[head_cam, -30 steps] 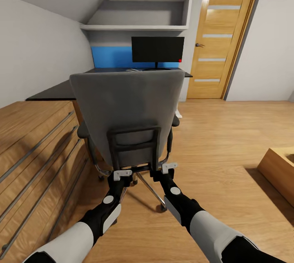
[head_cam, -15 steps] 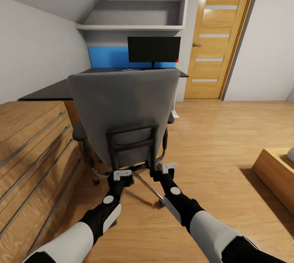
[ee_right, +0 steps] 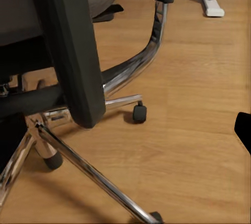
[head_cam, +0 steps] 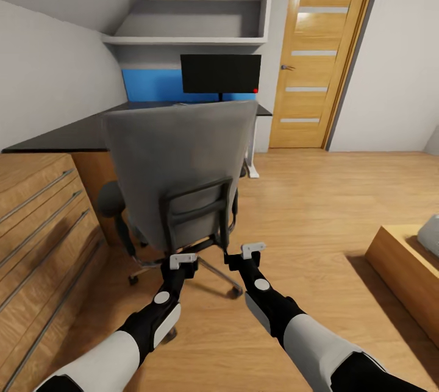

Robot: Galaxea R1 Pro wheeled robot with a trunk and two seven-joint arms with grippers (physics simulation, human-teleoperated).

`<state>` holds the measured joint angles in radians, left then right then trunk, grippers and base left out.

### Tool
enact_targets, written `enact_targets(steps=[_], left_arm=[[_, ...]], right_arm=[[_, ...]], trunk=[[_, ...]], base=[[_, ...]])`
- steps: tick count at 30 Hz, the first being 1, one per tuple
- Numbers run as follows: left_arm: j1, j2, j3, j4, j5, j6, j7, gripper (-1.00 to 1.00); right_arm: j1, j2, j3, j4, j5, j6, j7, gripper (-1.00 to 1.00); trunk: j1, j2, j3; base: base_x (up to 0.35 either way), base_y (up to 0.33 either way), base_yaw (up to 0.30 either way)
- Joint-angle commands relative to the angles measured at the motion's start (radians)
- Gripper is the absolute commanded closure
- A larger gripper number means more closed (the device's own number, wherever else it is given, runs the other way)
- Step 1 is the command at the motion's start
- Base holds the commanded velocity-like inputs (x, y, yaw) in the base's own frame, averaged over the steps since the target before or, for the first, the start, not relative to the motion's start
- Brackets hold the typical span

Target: In the bedroom, organize the workspace by keeping the computer under the desk, ensuring the monitor is on the desk, placing the keyboard on the desk next to the monitor, placing the mouse on the desk next to the keyboard, moving the folder from the swivel chair onto the desk next to the mouse, stacking the notebook on top of the folder with the pen on top of the notebook, and positioning the swivel chair next to the desk.

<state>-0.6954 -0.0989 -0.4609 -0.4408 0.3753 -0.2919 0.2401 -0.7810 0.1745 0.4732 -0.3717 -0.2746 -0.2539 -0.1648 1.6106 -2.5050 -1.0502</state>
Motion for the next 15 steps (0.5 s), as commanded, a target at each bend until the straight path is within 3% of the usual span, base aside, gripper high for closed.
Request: enact_targets(steps=[1,15], left_arm=[[-0.001,0.001,-0.008,0.001,0.007,-0.004,0.008,-1.00],[-0.001,0.001,-0.008,0.001,0.008,-0.004,0.007,-1.00]], right_arm=[[-0.001,0.000,0.008,0.002,-0.009,-0.005,-0.007,-1.00],[-0.001,0.000,0.009,0.003,-0.009,-0.005,-0.007,-1.00]], trunk=[[0.000,0.000,-0.001],[0.000,0.000,-0.001]], base=[[-0.077,0.001,0.000],[-0.237,0.154,0.000]])
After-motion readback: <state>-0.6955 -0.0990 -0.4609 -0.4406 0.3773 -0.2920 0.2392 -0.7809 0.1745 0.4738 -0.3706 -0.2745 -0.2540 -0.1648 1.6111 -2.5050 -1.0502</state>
